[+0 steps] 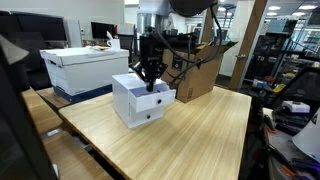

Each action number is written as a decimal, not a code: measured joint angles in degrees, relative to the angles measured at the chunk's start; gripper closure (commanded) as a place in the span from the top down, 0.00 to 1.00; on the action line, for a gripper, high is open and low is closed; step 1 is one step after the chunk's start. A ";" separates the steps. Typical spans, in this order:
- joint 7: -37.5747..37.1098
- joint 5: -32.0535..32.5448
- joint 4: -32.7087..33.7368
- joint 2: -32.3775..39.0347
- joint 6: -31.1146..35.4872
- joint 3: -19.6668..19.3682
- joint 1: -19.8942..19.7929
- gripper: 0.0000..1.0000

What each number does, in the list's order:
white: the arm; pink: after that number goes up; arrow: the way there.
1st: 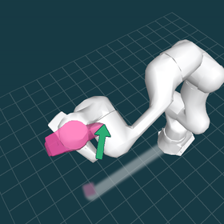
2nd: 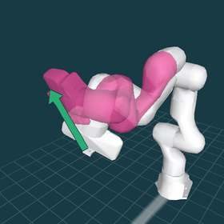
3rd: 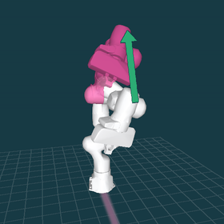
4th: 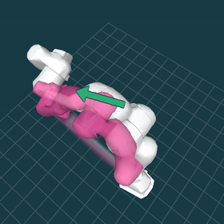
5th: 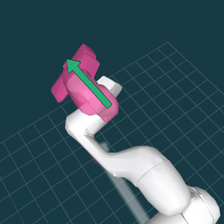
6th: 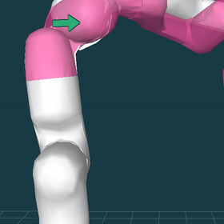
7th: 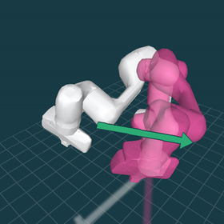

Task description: Open the top white drawer on the chest of drawers

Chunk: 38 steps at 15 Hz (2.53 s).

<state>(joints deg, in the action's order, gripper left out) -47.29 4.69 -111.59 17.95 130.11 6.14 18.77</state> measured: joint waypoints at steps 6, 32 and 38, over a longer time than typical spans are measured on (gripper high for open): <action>2.69 2.70 1.44 2.35 0.71 -0.98 -0.01 0.00; 3.78 5.99 -0.01 2.53 0.91 -2.11 0.23 0.00; 2.42 3.68 -3.16 0.07 0.22 -2.04 0.18 0.00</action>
<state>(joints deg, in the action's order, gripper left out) -44.86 8.37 -114.74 18.01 130.33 4.10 18.94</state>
